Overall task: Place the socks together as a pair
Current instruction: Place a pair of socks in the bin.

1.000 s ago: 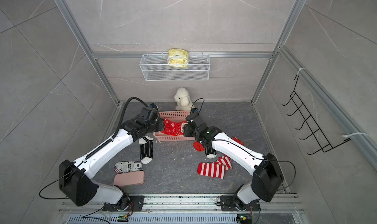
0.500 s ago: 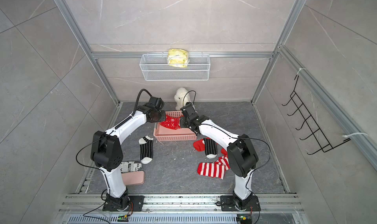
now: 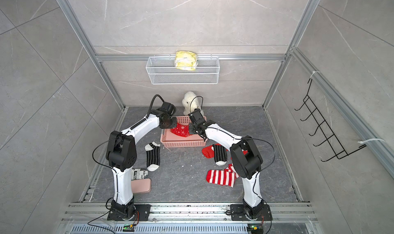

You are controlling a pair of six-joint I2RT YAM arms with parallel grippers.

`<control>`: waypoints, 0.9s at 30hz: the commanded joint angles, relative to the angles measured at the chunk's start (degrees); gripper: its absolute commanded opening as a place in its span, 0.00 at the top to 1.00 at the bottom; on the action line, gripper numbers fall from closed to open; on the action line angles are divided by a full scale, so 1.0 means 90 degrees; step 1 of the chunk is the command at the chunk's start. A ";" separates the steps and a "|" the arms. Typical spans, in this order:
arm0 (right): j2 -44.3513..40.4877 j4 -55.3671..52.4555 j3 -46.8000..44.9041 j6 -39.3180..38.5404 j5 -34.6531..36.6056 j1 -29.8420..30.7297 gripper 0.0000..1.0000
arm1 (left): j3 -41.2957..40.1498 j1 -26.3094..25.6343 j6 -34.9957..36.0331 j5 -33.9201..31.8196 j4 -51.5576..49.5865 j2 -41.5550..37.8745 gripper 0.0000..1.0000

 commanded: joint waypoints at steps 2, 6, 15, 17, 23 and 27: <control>0.0238 -0.0080 0.0302 -0.0181 0.0185 -0.0078 0.94 | 0.0203 0.0004 0.0209 -0.0204 -0.0228 0.0069 1.00; 0.0393 -0.0187 0.0404 -0.0191 0.0211 -0.0110 0.82 | 0.0301 -0.0005 0.0247 -0.0275 -0.0332 0.0212 1.00; 0.0241 -0.0219 0.0326 -0.0284 0.0440 -0.0141 0.55 | 0.0338 -0.0002 0.0247 -0.0279 -0.0413 0.0322 1.00; 0.0171 -0.0258 0.0352 -0.0354 0.0560 -0.0149 0.55 | 0.0338 -0.0005 0.0224 -0.0293 -0.0440 0.0316 1.00; -0.0113 -0.0190 0.0231 -0.0360 0.0283 -0.0210 0.56 | 0.0292 -0.0005 0.0243 -0.0232 -0.0534 0.0239 0.94; -0.0128 -0.0159 0.0148 -0.0247 0.0095 -0.0208 0.56 | 0.0287 -0.0005 0.0258 -0.0196 -0.0568 0.0125 0.71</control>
